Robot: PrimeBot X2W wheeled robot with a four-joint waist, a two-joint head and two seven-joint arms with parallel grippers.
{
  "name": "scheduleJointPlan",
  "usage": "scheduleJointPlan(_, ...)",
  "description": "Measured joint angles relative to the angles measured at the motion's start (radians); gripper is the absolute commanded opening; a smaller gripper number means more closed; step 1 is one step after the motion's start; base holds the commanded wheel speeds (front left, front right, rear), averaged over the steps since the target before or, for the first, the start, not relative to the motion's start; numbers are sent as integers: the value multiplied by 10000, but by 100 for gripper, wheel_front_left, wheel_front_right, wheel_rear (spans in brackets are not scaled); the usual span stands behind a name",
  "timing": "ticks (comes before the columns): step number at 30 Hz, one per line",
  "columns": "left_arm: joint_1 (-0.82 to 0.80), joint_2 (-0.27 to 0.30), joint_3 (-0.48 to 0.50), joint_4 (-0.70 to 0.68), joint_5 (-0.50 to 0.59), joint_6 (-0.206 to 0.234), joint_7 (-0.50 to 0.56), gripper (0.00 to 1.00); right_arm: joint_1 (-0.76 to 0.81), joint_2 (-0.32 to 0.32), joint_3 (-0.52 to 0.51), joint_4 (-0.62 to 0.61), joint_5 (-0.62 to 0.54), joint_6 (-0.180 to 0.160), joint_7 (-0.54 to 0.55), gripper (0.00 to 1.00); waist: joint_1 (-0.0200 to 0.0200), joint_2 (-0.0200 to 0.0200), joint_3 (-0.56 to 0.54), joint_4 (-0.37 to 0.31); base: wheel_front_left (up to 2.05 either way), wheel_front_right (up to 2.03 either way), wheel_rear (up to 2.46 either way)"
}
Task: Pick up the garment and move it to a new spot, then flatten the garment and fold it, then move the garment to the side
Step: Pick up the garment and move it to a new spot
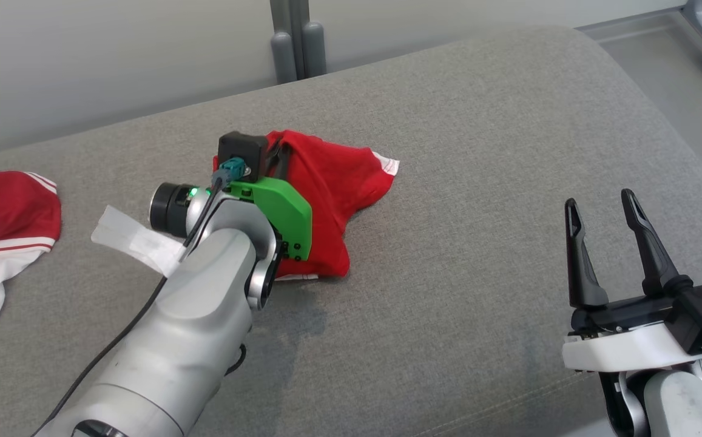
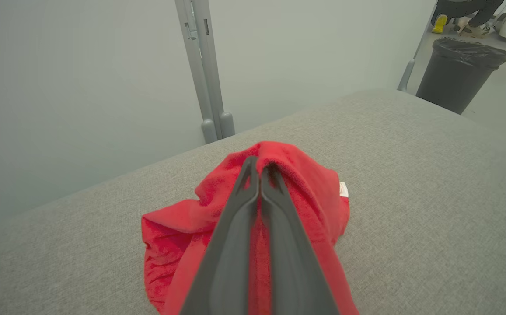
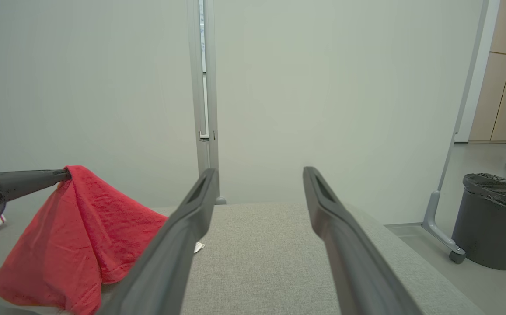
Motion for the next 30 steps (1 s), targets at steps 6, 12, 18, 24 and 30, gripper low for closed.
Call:
scheduleJointPlan(6, 383, -109, -360, 1112, -232, -188, -236, 0, -80, 0, 153, 58, 84, 0, 0, 100, 0, 0, 350, -426, 0, 0, 0)
scheduleJointPlan(12, 837, -127, -1037, 915, -798, -343, -428, 0, -128, -2, 205, 151, 98, 0, 0, 100, 0, 0, 538, -677, 0, 0, 0)
scheduleJointPlan(18, 1071, -134, -1687, 420, -1563, -263, -587, 100, -229, 2, 247, 213, 111, 0, 2, 100, 0, 0, 474, -565, 0, 0, 0)
scheduleJointPlan(24, 950, -134, -1873, 219, -2199, -144, -955, 100, -215, 0, 81, 219, 107, 0, 0, 100, 0, 0, 368, -279, 0, 0, 0)
scheduleJointPlan(30, 851, -134, -1768, 0, -2615, -130, -1206, 100, -49, 0, -134, 217, 73, 0, 2, 100, 0, -1, 127, 139, 0, 0, 0)
